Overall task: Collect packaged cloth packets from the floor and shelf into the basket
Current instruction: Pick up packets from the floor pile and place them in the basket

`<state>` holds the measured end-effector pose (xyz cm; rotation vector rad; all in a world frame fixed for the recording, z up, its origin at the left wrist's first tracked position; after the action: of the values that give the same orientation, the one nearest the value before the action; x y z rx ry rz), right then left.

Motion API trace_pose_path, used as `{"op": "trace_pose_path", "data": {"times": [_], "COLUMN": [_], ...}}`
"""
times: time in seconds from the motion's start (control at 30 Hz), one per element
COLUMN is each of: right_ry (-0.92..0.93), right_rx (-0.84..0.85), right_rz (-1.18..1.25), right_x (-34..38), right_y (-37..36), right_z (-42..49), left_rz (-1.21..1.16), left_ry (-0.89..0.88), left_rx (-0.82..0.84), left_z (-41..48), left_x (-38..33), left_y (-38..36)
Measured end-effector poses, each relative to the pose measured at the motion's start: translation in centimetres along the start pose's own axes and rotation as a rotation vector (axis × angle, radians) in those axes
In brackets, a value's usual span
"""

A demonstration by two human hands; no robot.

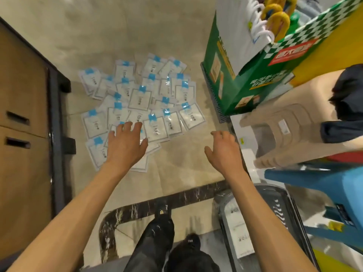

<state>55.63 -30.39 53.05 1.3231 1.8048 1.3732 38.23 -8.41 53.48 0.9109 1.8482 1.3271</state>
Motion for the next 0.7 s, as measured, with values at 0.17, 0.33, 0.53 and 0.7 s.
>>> {"op": "trace_pose_path", "data": {"times": [0.17, 0.33, 0.53, 0.7], "right_ry": [0.018, 0.035, 0.071, 0.112], "right_rx": [0.068, 0.135, 0.171, 0.219], "right_rz": [-0.02, -0.066, -0.096, -0.103], "right_x": [4.5, 7.6, 10.1, 11.6], "right_y": [-1.1, -2.3, -3.0, -5.6], "right_z": [3.8, 8.9, 16.0, 22.2], "left_rz": [-0.027, -0.018, -0.027, -0.049], "left_ry": [0.061, 0.079, 0.12, 0.175], "left_rx": [0.056, 0.122, 0.178, 0.223], "left_z": [2.4, 6.0, 11.2, 16.0], "left_x": [4.9, 7.1, 8.1, 9.4], "left_y": [0.3, -0.7, -2.2, -5.3]}}
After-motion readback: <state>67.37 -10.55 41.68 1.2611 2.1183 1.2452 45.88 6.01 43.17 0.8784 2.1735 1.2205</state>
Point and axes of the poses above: each hand's wrist, its own z-axis towards the middle knuckle, its own y-axis out of the back of the hand, x = y × z, the point moved 8 cm from there along z, towards the middle knuckle, and after that the axes turned 13 degrees about -y, right-handed, at the moved point
